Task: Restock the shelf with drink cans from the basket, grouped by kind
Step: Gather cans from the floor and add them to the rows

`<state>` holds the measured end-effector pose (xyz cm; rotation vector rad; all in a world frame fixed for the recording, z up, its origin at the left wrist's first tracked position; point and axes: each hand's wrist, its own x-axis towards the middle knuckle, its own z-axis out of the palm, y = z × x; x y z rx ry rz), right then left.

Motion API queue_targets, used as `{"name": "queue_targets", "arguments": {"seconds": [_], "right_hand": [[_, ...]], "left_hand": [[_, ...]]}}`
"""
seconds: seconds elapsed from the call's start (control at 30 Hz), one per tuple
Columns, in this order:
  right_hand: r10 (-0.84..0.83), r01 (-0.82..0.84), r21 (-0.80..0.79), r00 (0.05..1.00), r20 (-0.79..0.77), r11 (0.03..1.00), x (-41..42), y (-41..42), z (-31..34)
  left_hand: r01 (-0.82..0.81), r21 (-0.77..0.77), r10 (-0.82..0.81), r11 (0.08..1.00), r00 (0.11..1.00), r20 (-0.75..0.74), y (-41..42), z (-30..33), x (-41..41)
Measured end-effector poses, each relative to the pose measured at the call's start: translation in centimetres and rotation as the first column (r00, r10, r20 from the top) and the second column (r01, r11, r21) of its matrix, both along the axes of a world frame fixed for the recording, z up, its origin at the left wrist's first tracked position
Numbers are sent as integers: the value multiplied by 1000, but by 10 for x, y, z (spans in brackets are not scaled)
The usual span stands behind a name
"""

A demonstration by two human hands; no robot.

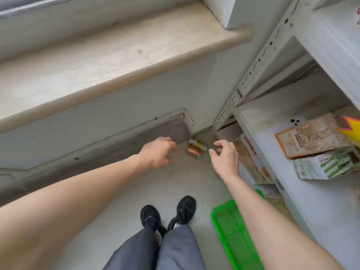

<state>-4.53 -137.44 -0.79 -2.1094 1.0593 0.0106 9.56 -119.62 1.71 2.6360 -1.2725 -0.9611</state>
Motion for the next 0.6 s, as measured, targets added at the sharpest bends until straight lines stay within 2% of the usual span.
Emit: {"name": "queue_targets", "arguments": {"seconds": [0.3, 0.43, 0.6], "right_hand": [[-20, 34, 60, 975, -222, 998, 12, -27, -172], [-35, 62, 94, 963, -267, 994, 17, -34, -268], [-25, 56, 95, 955, -294, 994, 35, -38, -382]], "left_hand": [[-37, 75, 45, 996, 993, -110, -33, -179, 13], [-37, 84, 49, 996, 989, -137, -47, -277, 21], [-129, 122, 147, 984, 977, -157, -65, -397, 37]]}}
